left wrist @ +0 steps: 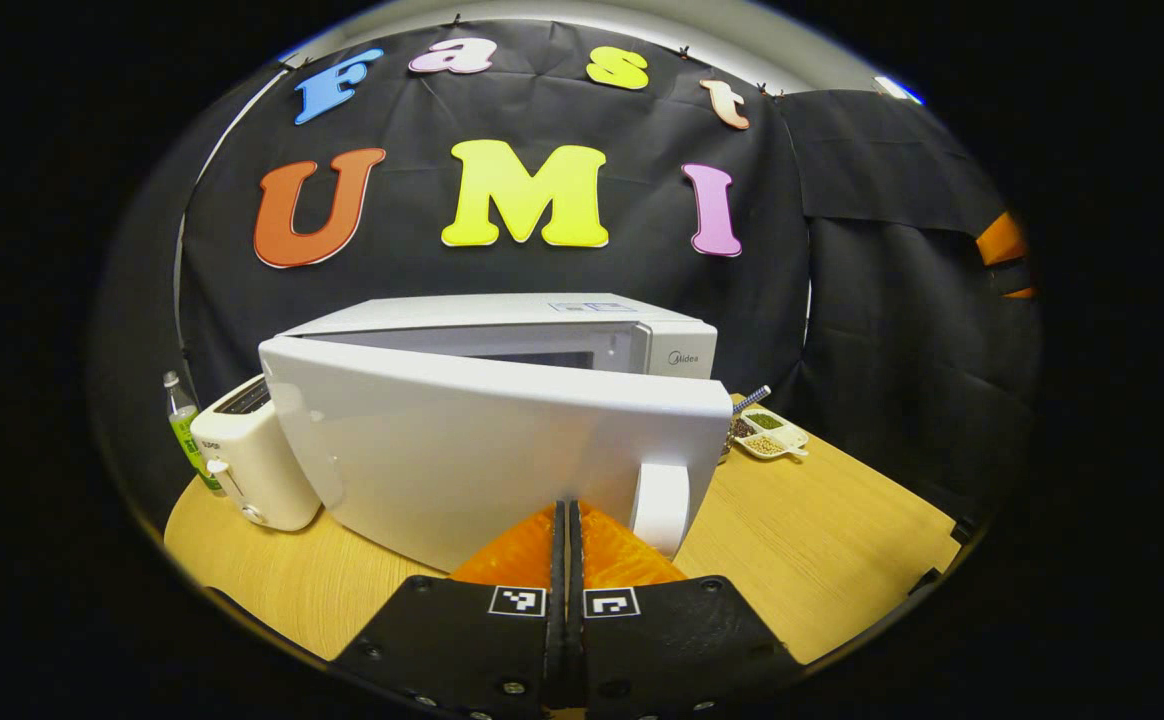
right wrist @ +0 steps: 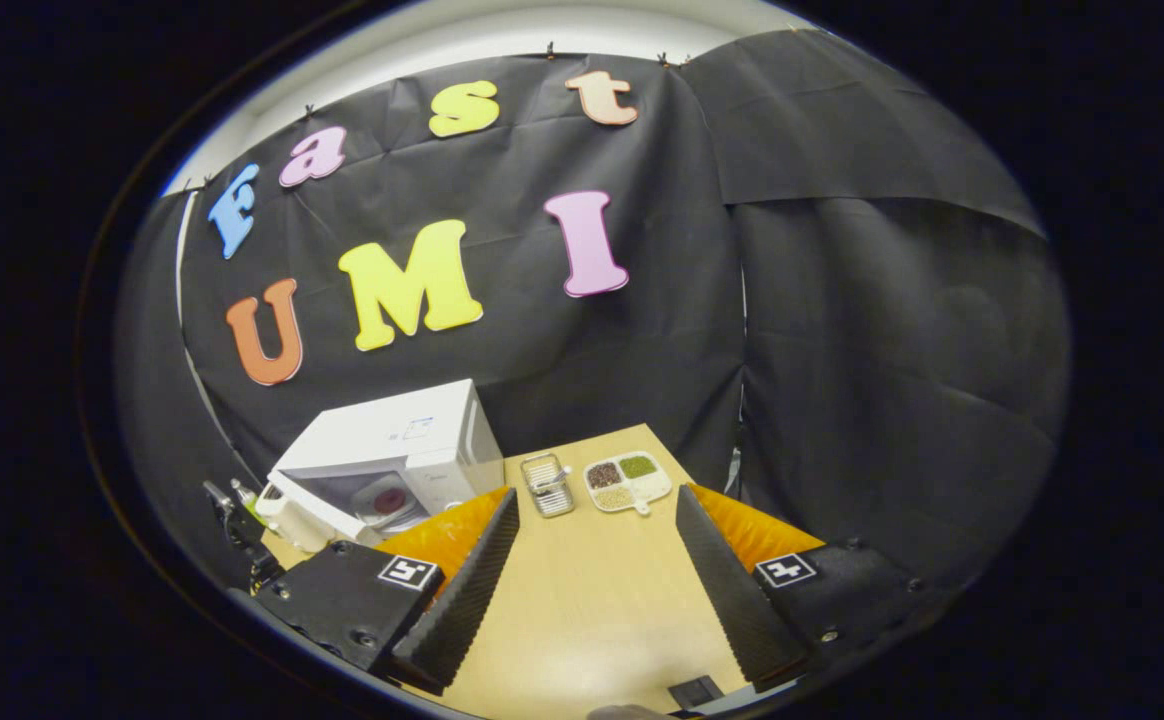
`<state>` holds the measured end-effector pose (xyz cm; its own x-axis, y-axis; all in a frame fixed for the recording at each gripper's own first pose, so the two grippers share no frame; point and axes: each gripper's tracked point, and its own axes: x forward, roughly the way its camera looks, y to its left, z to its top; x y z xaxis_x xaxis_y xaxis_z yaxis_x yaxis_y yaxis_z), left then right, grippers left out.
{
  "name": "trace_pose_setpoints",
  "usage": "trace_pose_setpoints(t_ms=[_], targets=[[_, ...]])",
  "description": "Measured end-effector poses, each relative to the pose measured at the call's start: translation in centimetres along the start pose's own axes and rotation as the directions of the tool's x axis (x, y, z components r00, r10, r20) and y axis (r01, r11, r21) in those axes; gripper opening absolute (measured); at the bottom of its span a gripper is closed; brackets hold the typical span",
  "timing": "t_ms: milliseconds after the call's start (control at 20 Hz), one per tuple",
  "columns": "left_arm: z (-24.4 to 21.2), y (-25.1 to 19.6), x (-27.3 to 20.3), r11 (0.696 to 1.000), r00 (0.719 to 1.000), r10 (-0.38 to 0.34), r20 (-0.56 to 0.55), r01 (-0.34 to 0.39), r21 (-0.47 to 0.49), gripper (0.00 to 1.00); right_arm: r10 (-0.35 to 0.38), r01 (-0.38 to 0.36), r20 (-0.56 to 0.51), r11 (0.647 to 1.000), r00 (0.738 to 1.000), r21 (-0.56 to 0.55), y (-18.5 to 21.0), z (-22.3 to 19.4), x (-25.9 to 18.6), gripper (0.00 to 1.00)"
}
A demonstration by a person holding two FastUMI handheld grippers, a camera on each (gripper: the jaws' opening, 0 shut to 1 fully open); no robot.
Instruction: Open the microwave oven with the left hand, put the food in, and close the microwave oven.
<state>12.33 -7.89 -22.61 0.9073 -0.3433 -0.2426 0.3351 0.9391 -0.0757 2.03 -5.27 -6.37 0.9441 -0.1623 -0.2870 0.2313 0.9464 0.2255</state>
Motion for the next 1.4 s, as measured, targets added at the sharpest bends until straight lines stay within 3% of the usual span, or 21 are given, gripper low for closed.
trace_pose_setpoints(t_ms=[900,1400], targets=[[3.1,-1.5,10.3,1.000,0.999,-0.009,0.035,0.009,-0.001,0.00,-0.041,0.041,0.002,0.999,0.999,-0.002,-1.2,0.8,1.6,1.00],[3.4,-1.3,11.1,1.000,0.999,0.015,0.034,-0.015,-0.007,0.00,-0.052,0.052,-0.001,0.998,0.999,0.024,-1.8,0.4,0.9,1.00]])
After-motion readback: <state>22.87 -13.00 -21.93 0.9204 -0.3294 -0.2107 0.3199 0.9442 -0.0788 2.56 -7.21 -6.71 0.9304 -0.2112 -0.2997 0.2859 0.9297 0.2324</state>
